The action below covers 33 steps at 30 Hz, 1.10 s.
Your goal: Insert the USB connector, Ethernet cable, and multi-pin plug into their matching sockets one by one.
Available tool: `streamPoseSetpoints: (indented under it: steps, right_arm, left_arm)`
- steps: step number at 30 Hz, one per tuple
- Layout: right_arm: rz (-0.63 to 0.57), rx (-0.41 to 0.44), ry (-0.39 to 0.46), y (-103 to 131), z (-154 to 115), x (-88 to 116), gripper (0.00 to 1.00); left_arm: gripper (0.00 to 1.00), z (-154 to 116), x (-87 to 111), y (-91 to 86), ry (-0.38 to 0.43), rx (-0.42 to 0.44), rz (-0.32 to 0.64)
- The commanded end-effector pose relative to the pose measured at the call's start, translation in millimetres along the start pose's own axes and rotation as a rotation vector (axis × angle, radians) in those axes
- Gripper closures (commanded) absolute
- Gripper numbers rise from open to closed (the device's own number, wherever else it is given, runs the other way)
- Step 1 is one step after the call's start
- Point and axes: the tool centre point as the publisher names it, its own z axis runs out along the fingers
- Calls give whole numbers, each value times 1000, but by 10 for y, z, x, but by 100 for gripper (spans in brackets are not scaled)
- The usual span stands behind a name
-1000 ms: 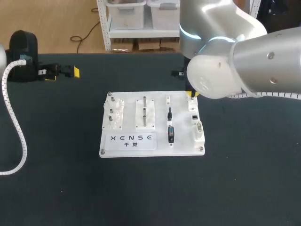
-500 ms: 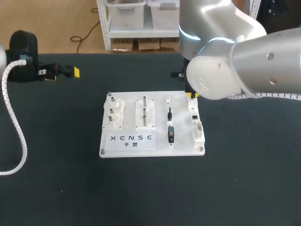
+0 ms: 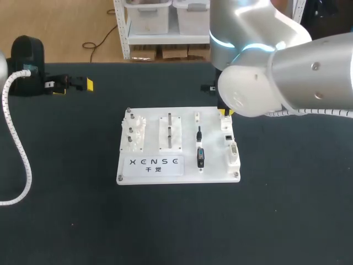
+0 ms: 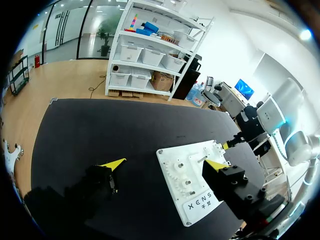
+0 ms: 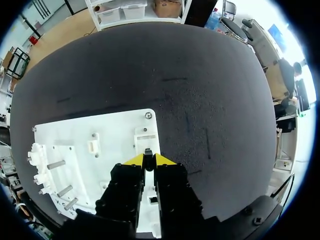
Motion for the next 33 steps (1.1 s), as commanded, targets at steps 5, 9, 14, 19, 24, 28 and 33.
streamPoseSetpoints:
  steps: [5,9,14,19,24,28,33]
  right_arm:
    - [7,9,13,-4,92,-60,100]
    - [6,17,22,-5,125,-72,100]
    - [0,28,33,7,163,-73,100]
    - [-8,39,39,26,193,-50,100]
    - [-14,45,43,44,208,-2,100]
    - [-9,47,31,50,137,22,0]
    - [6,23,-18,92,-123,50,0]
  left_arm:
    - [0,0,0,0,0,0,0]
    - [0,0,0,0,0,0,0]
    - [0,0,0,0,0,0,0]
    - [0,0,0,0,0,0,0]
    - [0,0,0,0,0,0,0]
    - [0,0,0,0,0,0,0]
    - [0,0,0,0,0,0,0]
